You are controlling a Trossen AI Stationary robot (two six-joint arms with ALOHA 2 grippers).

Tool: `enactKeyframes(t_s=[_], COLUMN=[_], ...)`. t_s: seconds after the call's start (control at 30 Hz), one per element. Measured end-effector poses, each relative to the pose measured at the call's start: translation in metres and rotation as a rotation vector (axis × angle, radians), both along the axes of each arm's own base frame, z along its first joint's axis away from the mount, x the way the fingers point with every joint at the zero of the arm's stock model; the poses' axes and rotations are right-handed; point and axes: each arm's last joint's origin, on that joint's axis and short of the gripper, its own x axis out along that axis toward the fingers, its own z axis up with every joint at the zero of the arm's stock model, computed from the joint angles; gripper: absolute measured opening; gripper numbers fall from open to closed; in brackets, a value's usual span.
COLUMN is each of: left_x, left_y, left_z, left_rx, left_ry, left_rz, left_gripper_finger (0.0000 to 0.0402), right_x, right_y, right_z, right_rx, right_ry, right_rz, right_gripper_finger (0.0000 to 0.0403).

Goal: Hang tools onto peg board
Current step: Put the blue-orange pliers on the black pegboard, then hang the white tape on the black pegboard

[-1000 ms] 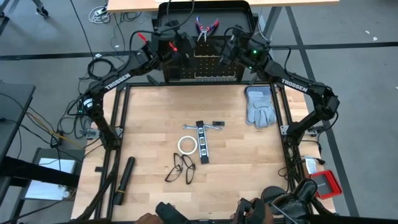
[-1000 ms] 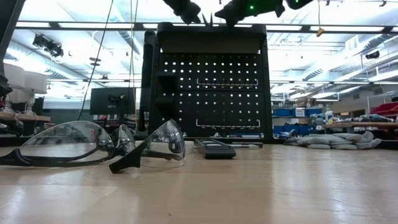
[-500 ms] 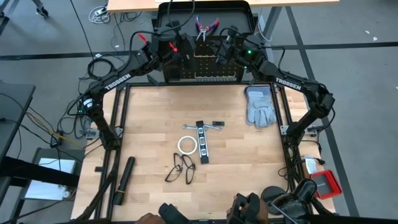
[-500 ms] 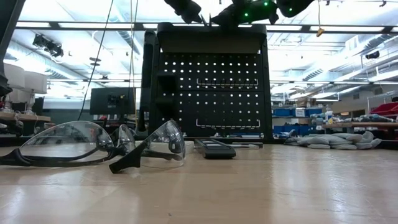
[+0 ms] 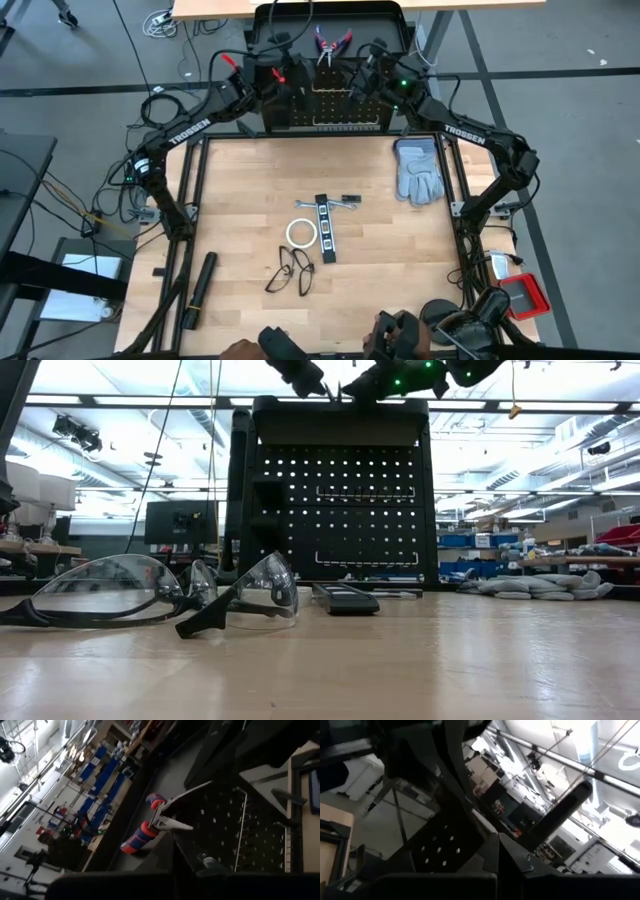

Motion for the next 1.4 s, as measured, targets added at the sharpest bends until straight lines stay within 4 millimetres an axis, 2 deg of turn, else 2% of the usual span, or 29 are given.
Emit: enactKeyframes(t_s=[0.17,0.47,1.2,1.4], left_x=[0.003,0.013,0.021,0.021], left_y=[0.0,0.005,0.017,0.01], left_z=[0.0,-0.009,-0.007,-0.005], left_rx=[-0.02,-0.018,0.037,0.068], left_ry=[-0.03,-0.032,-0.125,-0.105], left_rz=[-0.058,-0.053,-0.049,0.047], left_gripper_finger=[0.0001,0.0001,0.0001,0.0001], right_x=[0.006,0.009,-0.004,-0.005], right_y=[-0.001,-0.003,-0.022,-0.018], right_z=[-0.003,-0.006,-0.006,-0.002], right_rx=[-0.017,-0.008,0.052,0.036], right_ry=[-0.015,-0.043,-0.081,-0.081], right_rz=[0.06,0.04,-0.076,-0.119], right_gripper_finger=[0.0011,0.0011,0.001,0.0013])
